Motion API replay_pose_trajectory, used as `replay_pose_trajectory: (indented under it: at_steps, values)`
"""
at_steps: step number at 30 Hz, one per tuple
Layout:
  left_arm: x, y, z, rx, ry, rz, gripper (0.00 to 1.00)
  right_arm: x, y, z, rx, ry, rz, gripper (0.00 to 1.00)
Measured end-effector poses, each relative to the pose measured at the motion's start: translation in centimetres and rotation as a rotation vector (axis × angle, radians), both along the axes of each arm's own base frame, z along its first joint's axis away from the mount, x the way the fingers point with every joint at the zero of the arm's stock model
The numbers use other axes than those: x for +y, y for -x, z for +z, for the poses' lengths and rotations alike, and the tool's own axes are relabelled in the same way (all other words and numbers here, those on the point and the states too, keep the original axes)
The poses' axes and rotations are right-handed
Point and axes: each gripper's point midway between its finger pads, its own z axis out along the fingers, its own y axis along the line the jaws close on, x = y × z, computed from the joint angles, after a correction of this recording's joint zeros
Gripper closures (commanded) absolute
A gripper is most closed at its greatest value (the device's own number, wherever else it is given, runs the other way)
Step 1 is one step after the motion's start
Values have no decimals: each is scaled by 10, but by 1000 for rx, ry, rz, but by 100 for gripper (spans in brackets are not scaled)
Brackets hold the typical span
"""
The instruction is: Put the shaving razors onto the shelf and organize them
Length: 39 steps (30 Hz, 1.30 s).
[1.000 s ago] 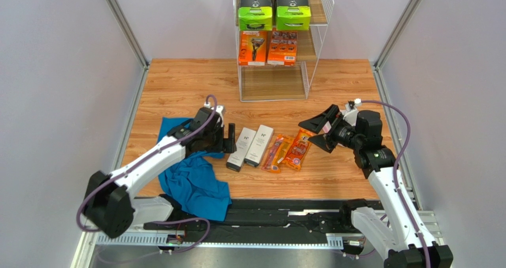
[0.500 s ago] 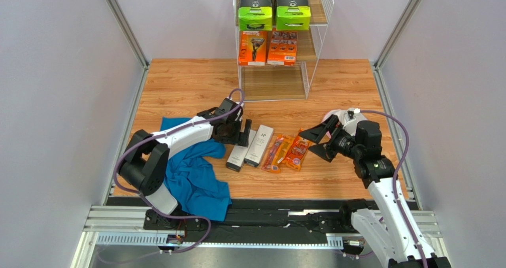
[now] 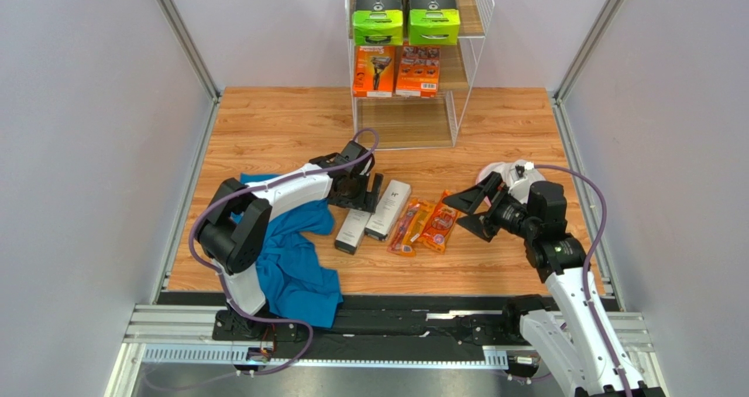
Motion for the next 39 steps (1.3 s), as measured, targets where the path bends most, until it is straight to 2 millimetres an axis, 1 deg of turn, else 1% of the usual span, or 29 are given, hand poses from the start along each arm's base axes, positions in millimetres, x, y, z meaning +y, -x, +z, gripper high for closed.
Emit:
replay_pose_trajectory:
  at_steps: [9, 13, 15, 16, 18, 19, 20, 21, 23, 24, 27, 28, 32, 34, 36, 39]
  values:
    - [15, -6, -3, -33, -73, 33, 14, 1, 5, -6, 23, 2, 15, 1]
    - [17, -4, -6, -29, -80, 26, 15, 1, 9, -13, 41, 3, 18, 1]
    - [16, -3, -7, -26, -80, 20, 18, 1, 10, -15, 45, 3, 19, 1]
    - [15, -4, -7, -19, -79, 15, 22, 1, 11, -16, 48, 3, 21, 1]
    - [10, -6, -12, 0, -82, 5, 29, 1, 12, -15, 49, 1, 24, 1]
    - [8, -8, -14, 6, -83, 2, 35, 1, 12, -15, 48, 1, 25, 1]
    - [6, -10, -18, 12, -86, -3, 39, 1, 12, -16, 48, 3, 27, 1]
    - [5, -10, -21, 20, -88, -5, 47, 1, 13, -16, 49, 6, 29, 1]
    - [4, -10, -20, 23, -87, -17, 56, 1, 15, -19, 53, 16, 34, 1]
    - [4, -10, -20, 22, -85, -19, 65, 0, 16, -20, 53, 22, 36, 1]
    - [3, -9, -20, 24, -84, -24, 77, 0, 21, -24, 59, 41, 50, 1]
    - [3, -10, -20, 24, -84, -24, 79, 0, 23, -25, 60, 47, 54, 1]
    - [5, -8, -18, 28, -87, -23, 80, 3, 29, -25, 41, 64, 75, 1]
    - [7, -5, -14, 33, -92, -23, 84, 6, 32, -26, 29, 72, 87, 1]
    - [9, -3, -5, 26, -87, -22, 89, 10, 36, -28, 25, 79, 104, 1]
    - [10, -1, 23, -2, -38, -14, 91, 19, 42, -30, 17, 99, 138, 1]
